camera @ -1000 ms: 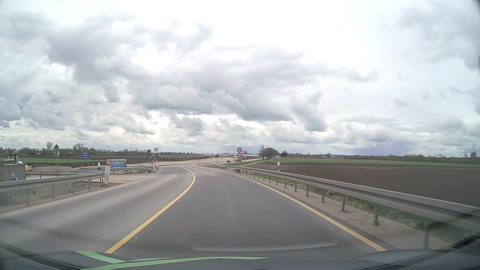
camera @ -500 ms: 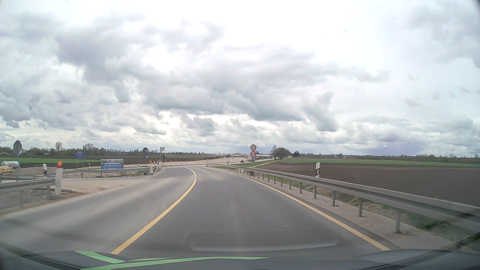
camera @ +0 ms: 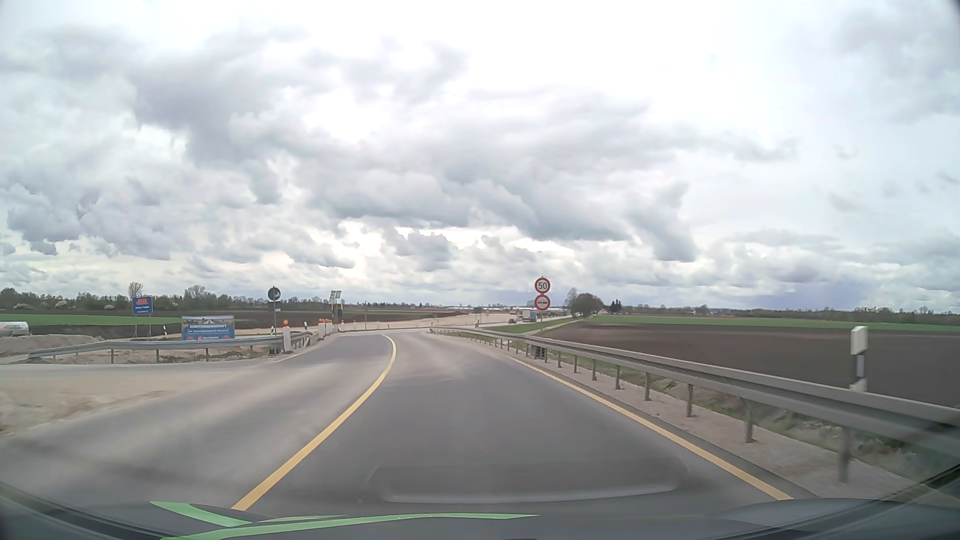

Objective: Follow the waypoints while adhering to traffic rules and regulations

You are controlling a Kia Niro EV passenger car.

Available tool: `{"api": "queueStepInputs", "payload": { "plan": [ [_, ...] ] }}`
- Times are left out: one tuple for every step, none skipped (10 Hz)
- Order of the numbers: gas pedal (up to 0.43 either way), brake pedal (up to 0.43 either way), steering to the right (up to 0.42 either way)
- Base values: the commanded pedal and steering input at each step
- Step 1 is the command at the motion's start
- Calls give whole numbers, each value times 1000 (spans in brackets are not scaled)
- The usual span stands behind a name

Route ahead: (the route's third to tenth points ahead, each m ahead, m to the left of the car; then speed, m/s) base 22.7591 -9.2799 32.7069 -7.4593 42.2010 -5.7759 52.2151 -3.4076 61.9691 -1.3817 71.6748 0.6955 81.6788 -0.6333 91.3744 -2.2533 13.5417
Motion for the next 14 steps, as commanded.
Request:
{"api": "queueStepInputs", "payload": {
  "plan": [
    [98,0,-24],
    [87,0,-24],
    [79,0,-24],
    [67,0,-24],
    [67,0,-24],
    [67,0,-24],
    [67,0,-24],
    [67,0,-24],
    [67,0,-24],
    [67,0,-24],
    [67,0,-24],
    [67,0,-24],
    [67,0,-24],
    [67,0,-24]
  ]
}}
